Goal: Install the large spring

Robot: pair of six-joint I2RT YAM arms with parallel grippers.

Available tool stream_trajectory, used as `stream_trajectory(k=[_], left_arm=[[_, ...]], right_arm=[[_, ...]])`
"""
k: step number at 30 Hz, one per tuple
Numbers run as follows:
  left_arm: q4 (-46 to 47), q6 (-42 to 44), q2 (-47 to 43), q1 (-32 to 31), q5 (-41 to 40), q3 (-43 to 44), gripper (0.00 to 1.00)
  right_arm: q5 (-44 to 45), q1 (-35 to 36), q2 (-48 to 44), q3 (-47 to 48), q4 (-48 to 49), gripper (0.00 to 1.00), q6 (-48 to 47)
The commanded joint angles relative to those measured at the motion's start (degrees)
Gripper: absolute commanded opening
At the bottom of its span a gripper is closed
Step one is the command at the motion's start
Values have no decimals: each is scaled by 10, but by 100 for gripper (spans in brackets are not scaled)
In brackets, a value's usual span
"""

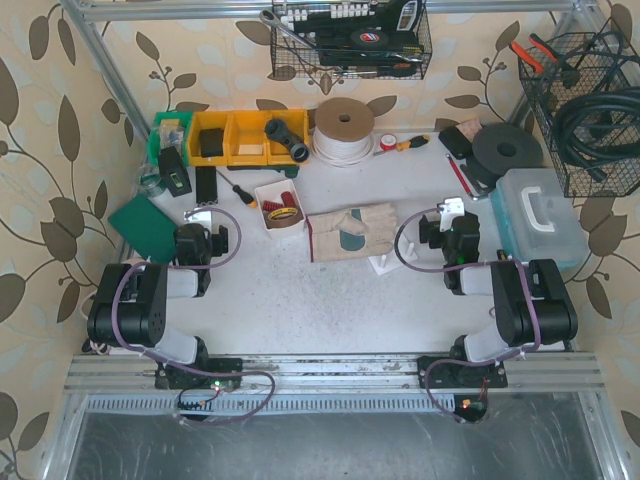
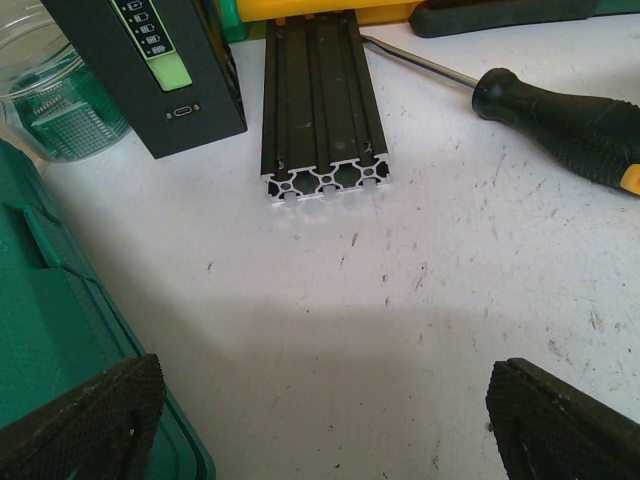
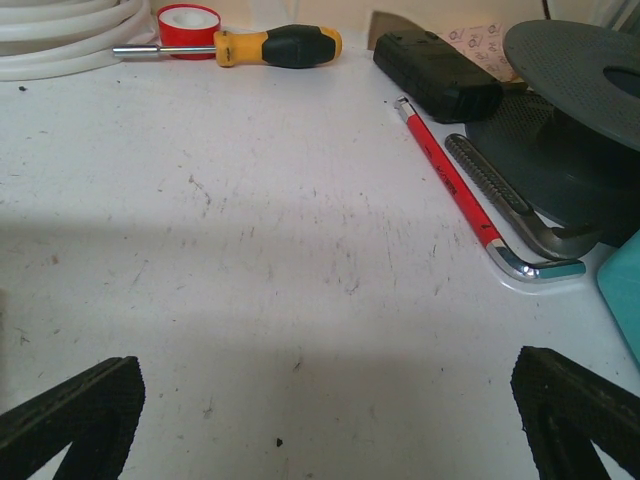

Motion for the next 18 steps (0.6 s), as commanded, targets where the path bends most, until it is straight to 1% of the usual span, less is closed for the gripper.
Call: stream_trajectory(k=[1, 9, 11, 13, 14, 15, 16, 18], left_arm=[[20, 1, -7, 1, 0, 6, 91], [12, -1, -7, 4, 6, 10, 90], [30, -2, -12, -1, -15, -2, 91], [39, 0, -24, -21, -65, -10, 91], [38, -4, -32, -25, -80, -12, 90], [27, -6, -44, -29, -99, -9, 91], [-5, -7, -62, -34, -122, 4, 91], [-161, -27, -83, -43, -148, 75, 91]], right_arm=[[-10, -2, -2, 10, 2, 100, 7], [-10, -2, -4, 8, 4, 100, 7], [6, 9, -11, 7, 3, 100, 1], [22, 22, -38, 7, -17, 100, -9], [37, 29, -58, 11, -48, 100, -10], [45, 33, -80, 22, -86, 100, -7], [52, 35, -99, 34, -127, 100, -1], [72, 42, -140, 53, -183, 100, 7]])
